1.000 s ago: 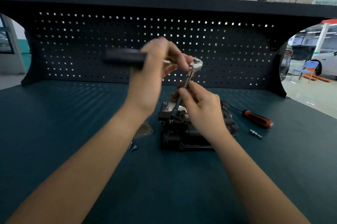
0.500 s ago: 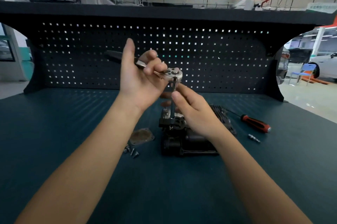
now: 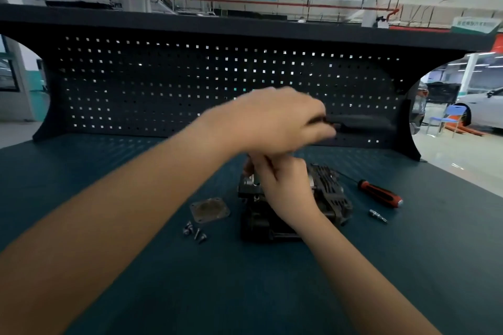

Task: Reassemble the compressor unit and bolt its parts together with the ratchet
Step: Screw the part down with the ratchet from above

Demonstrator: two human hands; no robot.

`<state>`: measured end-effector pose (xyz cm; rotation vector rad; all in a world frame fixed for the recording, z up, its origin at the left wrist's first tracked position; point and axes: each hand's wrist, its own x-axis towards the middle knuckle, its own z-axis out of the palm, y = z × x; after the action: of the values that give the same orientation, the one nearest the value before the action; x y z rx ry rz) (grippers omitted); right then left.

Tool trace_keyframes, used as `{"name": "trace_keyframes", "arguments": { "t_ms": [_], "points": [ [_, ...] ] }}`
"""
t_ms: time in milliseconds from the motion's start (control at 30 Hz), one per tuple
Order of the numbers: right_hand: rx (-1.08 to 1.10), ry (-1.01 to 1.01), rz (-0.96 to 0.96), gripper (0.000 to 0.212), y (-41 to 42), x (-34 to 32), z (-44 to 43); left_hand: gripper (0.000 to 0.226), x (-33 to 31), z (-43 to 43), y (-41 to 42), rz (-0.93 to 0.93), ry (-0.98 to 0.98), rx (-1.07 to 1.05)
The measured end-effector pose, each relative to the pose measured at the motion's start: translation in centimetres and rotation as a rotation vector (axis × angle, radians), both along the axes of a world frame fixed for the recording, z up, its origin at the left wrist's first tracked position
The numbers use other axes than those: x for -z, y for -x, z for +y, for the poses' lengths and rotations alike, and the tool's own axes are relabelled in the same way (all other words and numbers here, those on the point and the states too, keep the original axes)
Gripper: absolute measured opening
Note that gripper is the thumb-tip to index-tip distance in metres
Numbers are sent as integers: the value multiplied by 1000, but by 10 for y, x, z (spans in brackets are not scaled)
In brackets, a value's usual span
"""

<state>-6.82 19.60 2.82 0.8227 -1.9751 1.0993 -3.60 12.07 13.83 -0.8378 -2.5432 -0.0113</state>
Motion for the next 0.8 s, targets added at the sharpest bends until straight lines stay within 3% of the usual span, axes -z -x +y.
{"name": "trace_keyframes", "arguments": {
  "t_ms": [100,167,233,300,433,467,533,600,700,800],
  "points": [
    [-54,0,5,20,-5,0,0,33,-17,-1,24,-246,-214,-8],
    [-74,14,-14,20,-5,-1,0,34,-13,-3,31,-335,-413,14],
    [-76,18,-24,20,-5,1,0,35,-7,-4,28,-349,-481,53],
    [-95,11,-40,19,-4,0,1,34,-6,-3,21,-287,-387,88],
    [-113,59,-172,20,6,-6,5,21,-7,6,4,95,169,48],
    [-99,111,-208,19,8,-6,6,23,-1,9,0,169,246,57],
    [-130,234,-208,19,12,-6,13,31,16,8,-8,157,222,149],
    [-207,274,-256,24,15,-5,17,38,33,-1,-13,38,-58,344],
    [-226,195,-224,16,15,-5,25,5,52,-22,-10,-39,-649,672],
    [-263,182,-258,20,15,-7,22,25,58,-37,7,-301,-1361,837]
  ]
}}
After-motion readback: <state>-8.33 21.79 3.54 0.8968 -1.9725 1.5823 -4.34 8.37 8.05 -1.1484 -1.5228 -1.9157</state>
